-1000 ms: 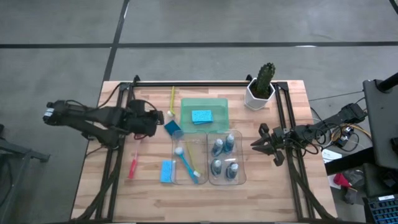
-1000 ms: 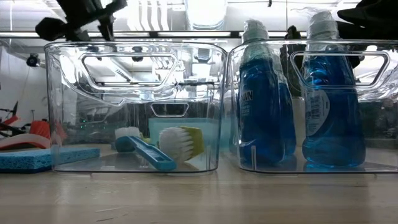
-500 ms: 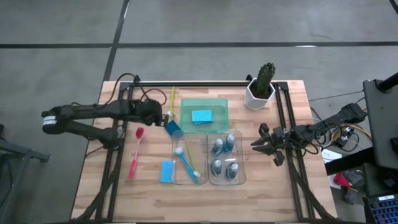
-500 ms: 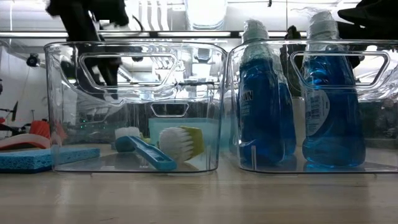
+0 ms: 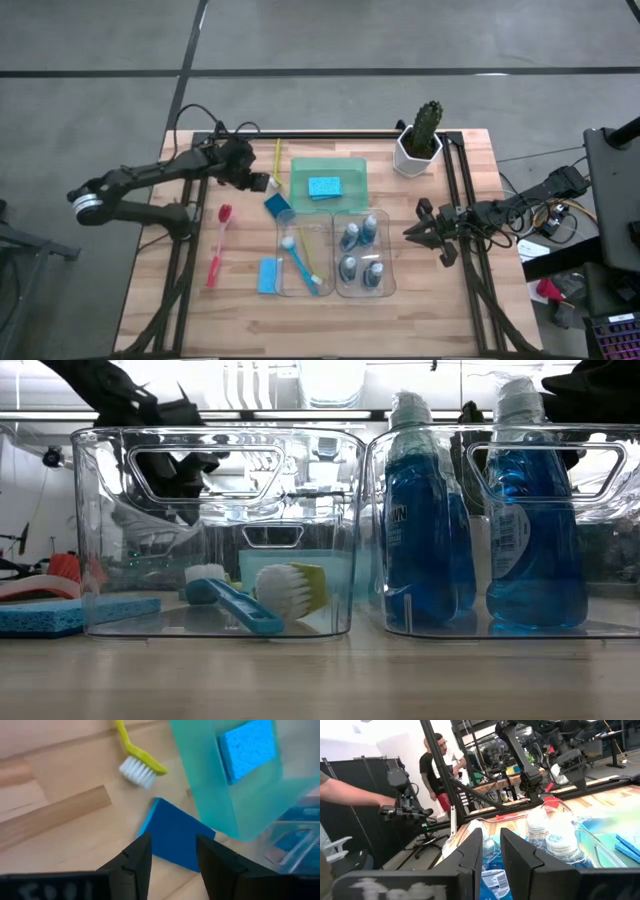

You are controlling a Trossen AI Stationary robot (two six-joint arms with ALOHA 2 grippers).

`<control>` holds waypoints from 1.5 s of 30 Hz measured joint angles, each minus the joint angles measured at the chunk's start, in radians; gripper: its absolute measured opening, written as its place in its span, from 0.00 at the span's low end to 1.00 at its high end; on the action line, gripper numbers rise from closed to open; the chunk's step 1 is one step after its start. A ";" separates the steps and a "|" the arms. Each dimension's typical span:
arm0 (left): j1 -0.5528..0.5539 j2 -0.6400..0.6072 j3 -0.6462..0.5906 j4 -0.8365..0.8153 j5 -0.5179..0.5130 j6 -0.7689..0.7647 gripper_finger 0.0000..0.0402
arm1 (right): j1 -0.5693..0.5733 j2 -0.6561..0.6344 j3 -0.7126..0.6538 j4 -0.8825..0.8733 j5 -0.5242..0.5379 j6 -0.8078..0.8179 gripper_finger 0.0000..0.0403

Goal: Pick & Place Kitchen Sink Supplies
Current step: Put the blue sponge into the green bin

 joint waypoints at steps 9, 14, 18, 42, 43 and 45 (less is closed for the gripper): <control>0.008 0.140 0.000 0.005 0.033 0.102 0.48 | 0.000 0.000 0.000 0.000 0.000 0.000 0.20; 0.008 0.216 0.001 0.034 0.045 0.153 0.50 | 0.000 0.000 0.000 0.000 0.000 0.000 0.21; 0.007 0.255 0.001 0.075 0.060 0.168 0.50 | 0.000 0.000 0.000 0.000 0.000 0.000 0.21; 0.004 0.373 0.002 0.139 0.099 0.214 0.03 | 0.000 0.000 0.000 0.000 0.000 0.000 0.18; 0.004 0.361 0.001 0.128 0.111 0.210 0.02 | 0.000 0.000 0.000 0.000 0.000 0.001 0.18; 0.002 0.335 0.000 0.102 0.125 0.209 0.01 | 0.000 0.000 0.000 0.000 0.000 0.000 0.19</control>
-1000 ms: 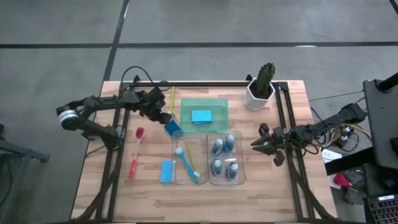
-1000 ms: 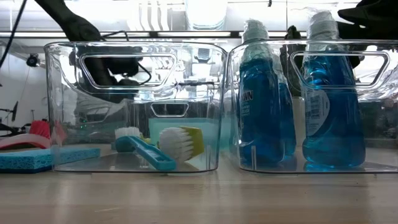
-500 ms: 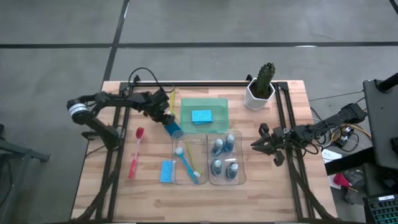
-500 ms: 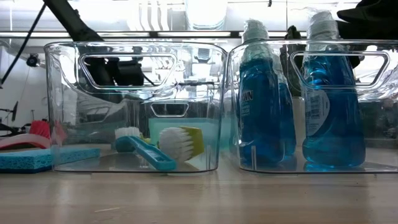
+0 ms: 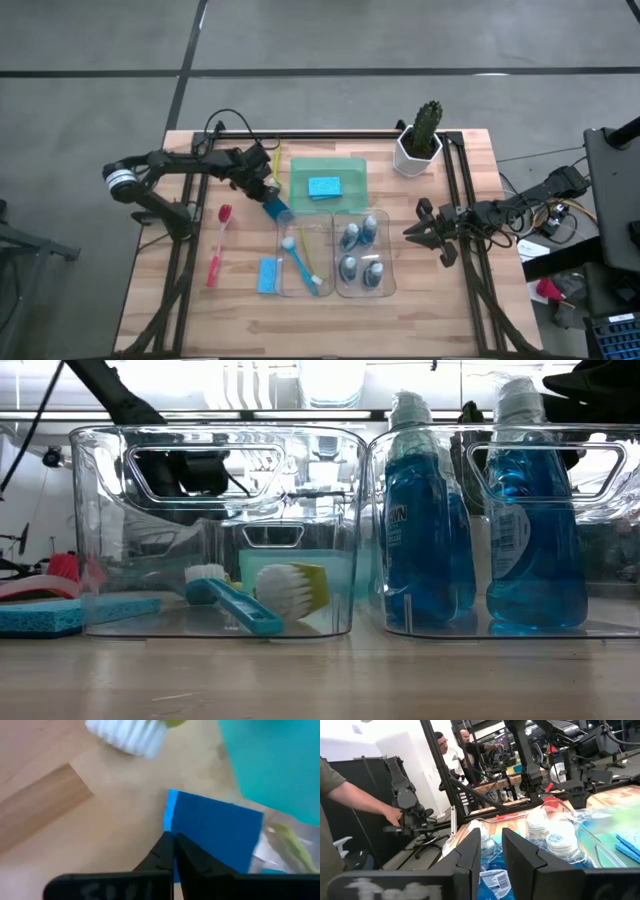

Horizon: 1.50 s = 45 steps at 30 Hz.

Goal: Pick & Place Kitchen Sink Supplies
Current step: Put the blue sponge into the green bin

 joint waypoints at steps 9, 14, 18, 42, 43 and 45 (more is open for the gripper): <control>0.001 -0.185 0.000 -0.125 -0.010 -0.031 0.00 | 0.000 0.000 0.000 0.000 0.000 0.001 0.21; 0.002 -0.318 0.000 -0.159 -0.058 -0.082 0.00 | 0.000 0.000 0.000 0.000 0.000 0.000 0.20; 0.002 -0.414 0.000 -0.139 -0.118 -0.180 0.00 | 0.000 0.000 0.000 0.000 0.000 0.000 0.18; -0.005 -0.312 0.002 0.533 -0.247 -0.709 0.00 | 0.000 0.000 0.000 0.000 0.000 0.000 0.20; -0.010 -0.289 0.002 0.537 -0.248 -0.724 0.00 | 0.000 0.000 0.000 0.000 0.000 0.001 0.20; -0.026 -0.244 0.002 0.537 -0.248 -0.756 0.00 | 0.000 0.000 0.000 0.000 0.000 0.000 0.18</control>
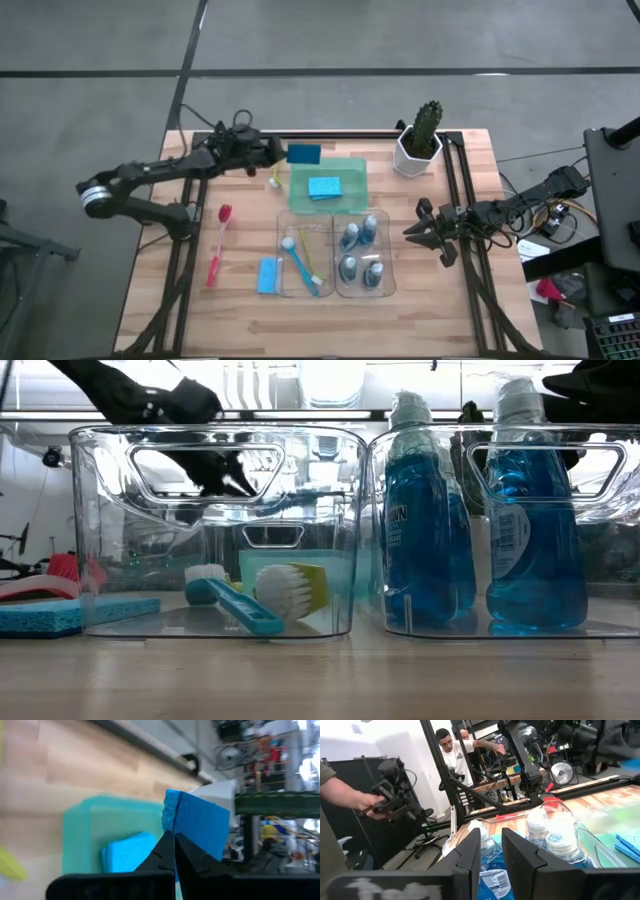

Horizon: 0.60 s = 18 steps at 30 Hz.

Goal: Pick & Place Kitchen Sink Supplies
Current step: Put the blue sponge into the green bin

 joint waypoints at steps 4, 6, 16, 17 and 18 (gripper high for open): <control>-0.061 0.078 0.000 0.052 -0.017 -0.093 0.00 | 0.000 0.000 0.000 0.000 0.000 0.001 0.17; -0.098 0.111 0.000 0.098 -0.062 -0.127 0.00 | 0.000 0.000 0.000 0.000 0.000 0.000 0.16; -0.188 0.278 0.056 0.147 -0.194 -0.194 0.00 | 0.000 0.000 0.000 0.000 0.000 0.001 0.19; -0.192 0.292 0.061 0.148 -0.194 -0.196 0.00 | 0.000 0.000 0.000 0.000 0.000 0.001 0.20; -0.200 0.303 0.066 0.148 -0.194 -0.196 0.00 | 0.000 0.000 0.000 0.000 0.000 0.000 0.20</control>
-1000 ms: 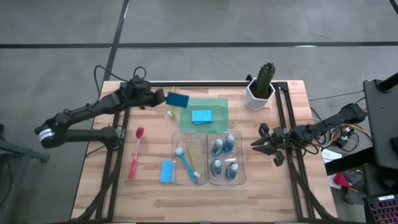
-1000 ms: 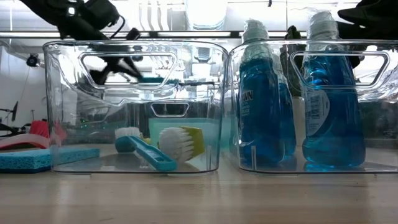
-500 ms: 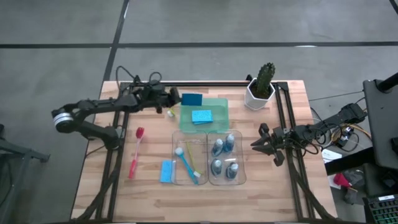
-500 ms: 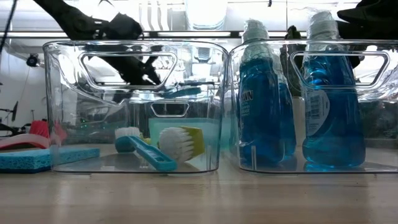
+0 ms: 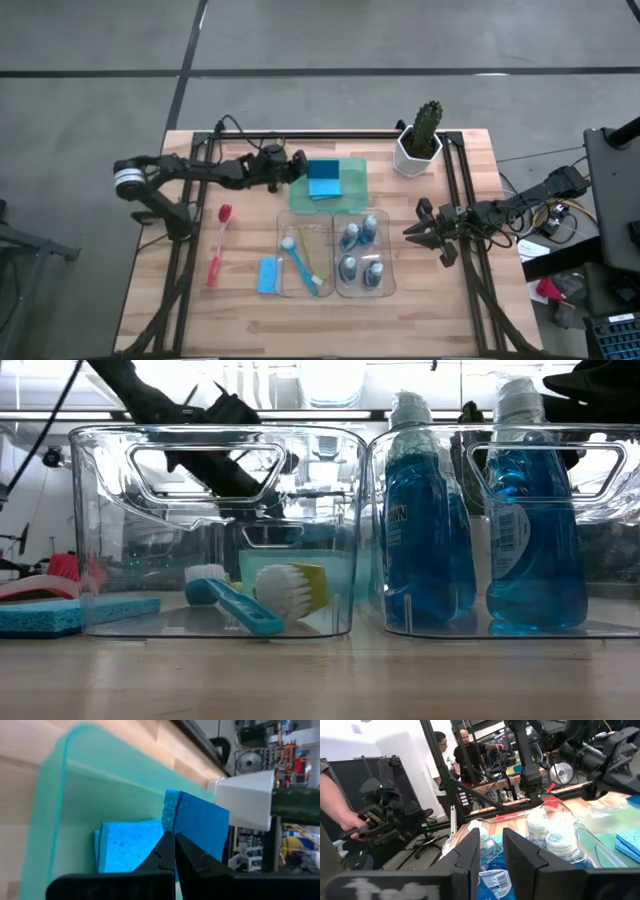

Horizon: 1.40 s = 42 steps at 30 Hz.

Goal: Pick & Place Kitchen Sink Supplies
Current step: Put the blue sponge into the green bin

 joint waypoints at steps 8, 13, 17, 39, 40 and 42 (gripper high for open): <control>-0.058 0.050 0.006 -0.007 -0.028 -0.070 0.00 | 0.000 0.000 0.000 0.000 0.000 0.000 0.21; -0.067 0.065 0.004 -0.028 -0.070 -0.115 0.00 | 0.000 0.000 0.000 0.000 0.000 0.000 0.19; -0.068 0.073 0.005 -0.041 -0.077 -0.115 0.00 | 0.000 0.000 0.000 0.000 0.000 0.000 0.17; -0.070 0.142 0.031 -0.032 -0.048 -0.136 0.00 | 0.000 0.000 0.000 0.000 0.000 0.000 0.22; -0.070 0.142 0.031 -0.032 -0.048 -0.133 0.00 | 0.000 0.000 0.000 0.000 0.000 0.000 0.22; -0.070 0.142 0.031 -0.034 -0.048 -0.129 0.00 | 0.000 0.000 0.000 0.000 0.000 0.001 0.22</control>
